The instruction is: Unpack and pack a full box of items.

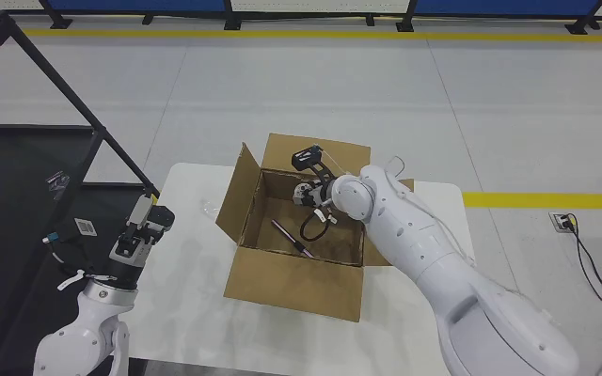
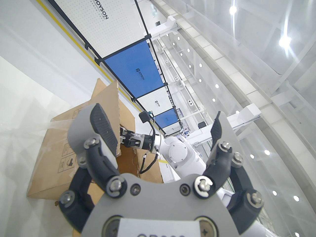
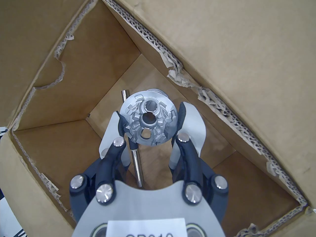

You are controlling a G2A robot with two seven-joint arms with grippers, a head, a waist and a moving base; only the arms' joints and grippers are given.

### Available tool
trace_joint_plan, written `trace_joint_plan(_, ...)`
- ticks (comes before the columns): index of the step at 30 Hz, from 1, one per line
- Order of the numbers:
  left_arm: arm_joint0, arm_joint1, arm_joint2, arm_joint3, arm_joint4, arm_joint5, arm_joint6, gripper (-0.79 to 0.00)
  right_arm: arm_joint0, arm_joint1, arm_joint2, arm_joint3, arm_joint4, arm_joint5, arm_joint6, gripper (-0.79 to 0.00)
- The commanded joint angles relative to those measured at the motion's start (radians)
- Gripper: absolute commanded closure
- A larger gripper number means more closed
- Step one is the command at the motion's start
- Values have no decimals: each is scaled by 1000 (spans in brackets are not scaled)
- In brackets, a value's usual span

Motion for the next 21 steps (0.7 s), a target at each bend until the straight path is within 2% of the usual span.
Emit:
trace_joint_plan(1, 0, 0, 0, 0, 0, 0, 0, -785, -31, 38, 33, -106, -22, 23, -7, 0)
trace_joint_plan(4, 0, 0, 0, 0, 0, 0, 0, -785, -123, 117, 118, -336, -82, 84, 12, 0)
trace_joint_plan(6, 0, 0, 0, 0, 0, 0, 0, -785, -220, 178, 203, -547, -146, 146, 63, 0)
trace_joint_plan(9, 0, 0, 0, 0, 0, 0, 0, -785, -417, 262, 363, -897, -275, 268, 181, 0)
trace_joint_plan(12, 0, 0, 0, 0, 0, 0, 0, -785, -615, 318, 522, -1176, -389, 372, 276, 0)
trace_joint_plan(14, 0, 0, 0, 0, 0, 0, 0, -785, -720, 340, 610, -1298, -511, 518, 332, 0)
trace_joint_plan(16, 0, 0, 0, 0, 0, 0, 0, -785, -813, 353, 687, -1401, -547, 577, 354, 0)
trace_joint_plan(19, 0, 0, 0, 0, 0, 0, 0, -785, -916, 368, 796, -1461, -664, 718, 412, 0)
trace_joint_plan(21, 0, 0, 0, 0, 0, 0, 0, -785, -950, 373, 850, -1462, -700, 776, 445, 0)
